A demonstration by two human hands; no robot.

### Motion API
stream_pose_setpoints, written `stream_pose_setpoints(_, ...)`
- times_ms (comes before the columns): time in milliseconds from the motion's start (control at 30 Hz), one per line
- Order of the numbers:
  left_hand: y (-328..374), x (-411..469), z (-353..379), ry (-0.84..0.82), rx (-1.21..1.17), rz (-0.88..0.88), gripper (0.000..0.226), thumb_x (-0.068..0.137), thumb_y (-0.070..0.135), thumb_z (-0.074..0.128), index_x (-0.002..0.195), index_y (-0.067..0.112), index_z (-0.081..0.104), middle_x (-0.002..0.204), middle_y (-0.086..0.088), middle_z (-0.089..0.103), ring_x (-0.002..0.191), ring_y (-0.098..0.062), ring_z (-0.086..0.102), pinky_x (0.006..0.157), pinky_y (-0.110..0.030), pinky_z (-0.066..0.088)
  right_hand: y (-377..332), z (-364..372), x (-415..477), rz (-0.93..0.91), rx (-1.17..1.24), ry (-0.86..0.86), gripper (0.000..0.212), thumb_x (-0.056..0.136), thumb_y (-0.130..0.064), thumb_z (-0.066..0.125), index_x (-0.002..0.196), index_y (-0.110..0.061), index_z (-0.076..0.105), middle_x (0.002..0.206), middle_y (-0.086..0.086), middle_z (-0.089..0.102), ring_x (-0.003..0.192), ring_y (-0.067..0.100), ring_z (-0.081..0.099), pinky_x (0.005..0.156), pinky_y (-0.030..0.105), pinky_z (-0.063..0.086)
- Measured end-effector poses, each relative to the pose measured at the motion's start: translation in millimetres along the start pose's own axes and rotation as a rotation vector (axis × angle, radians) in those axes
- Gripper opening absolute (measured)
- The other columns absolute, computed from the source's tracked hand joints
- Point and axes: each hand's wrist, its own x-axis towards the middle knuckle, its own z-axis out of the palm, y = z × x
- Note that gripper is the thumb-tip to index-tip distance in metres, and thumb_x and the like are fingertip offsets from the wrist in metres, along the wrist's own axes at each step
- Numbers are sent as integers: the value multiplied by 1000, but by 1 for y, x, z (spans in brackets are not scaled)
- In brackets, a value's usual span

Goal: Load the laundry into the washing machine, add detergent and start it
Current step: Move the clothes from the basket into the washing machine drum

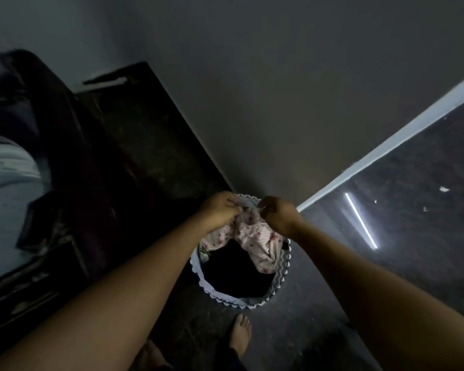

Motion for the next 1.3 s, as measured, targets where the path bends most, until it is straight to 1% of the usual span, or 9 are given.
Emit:
stream_pose_setpoints(167,-73,46,52,-46,45,-153,19,90,21,66,108,23,61,108,-3,59,101,-25,61,87,-33,52,62,65,39,-51,-122,-49,42,89,-25,65,130,-25,64,137,7,62,126,30,57,100,31,44)
stream_pose_setpoints(400,-137,88,88,26,187,-149,45,90,19,65,134,14,55,140,-7,55,128,-26,52,107,-32,42,111,140,92,-14,-160,-183,110,81,-52,74,161,-21,6,156,15,39,136,37,47,107,42,41)
stream_pose_setpoints(533,-157,93,102,80,194,-92,47,91,19,66,135,16,52,137,4,52,130,-14,47,102,-25,40,125,162,96,-16,-234,-98,70,91,-35,62,154,-20,36,141,17,57,126,36,56,103,39,45)
stream_pose_setpoints(633,-162,86,103,97,236,-25,76,87,31,69,152,19,31,157,-3,35,145,-22,32,118,-38,31,115,154,77,73,161,-34,28,85,-29,64,111,-24,73,96,7,74,93,26,68,84,35,53)
stream_pose_setpoints(733,-156,76,98,89,372,-109,90,91,47,59,159,27,3,167,-2,1,153,-22,5,124,-38,12,87,127,49,53,684,-38,25,74,-14,57,51,-19,48,51,-3,43,49,13,40,53,29,33)
stream_pose_setpoints(833,-136,66,90,18,516,-111,95,91,52,59,159,18,1,166,-5,-4,153,-26,-2,124,-37,4,57,89,22,-29,948,-120,15,65,-5,53,51,-8,49,55,5,43,53,19,38,52,28,29)
stream_pose_setpoints(933,-108,50,79,24,358,-80,75,94,43,60,155,13,27,162,-9,25,149,-28,24,120,-40,22,35,51,-4,-101,1185,-185,6,58,-6,53,61,-2,50,60,7,46,56,21,44,54,27,36)
stream_pose_setpoints(1100,-54,2,63,-9,78,-8,60,90,34,70,144,21,48,146,5,50,131,-14,48,98,-23,38,2,-10,-54,-86,1435,-300,44,61,-18,57,98,5,63,98,22,61,90,36,59,92,44,46)
stream_pose_setpoints(1300,13,-74,34,19,-106,88,67,79,17,81,138,22,50,137,3,54,124,-14,53,98,-22,39,-59,-73,-132,-37,1589,-256,24,69,-18,50,61,-3,67,68,12,65,67,27,66,78,34,51)
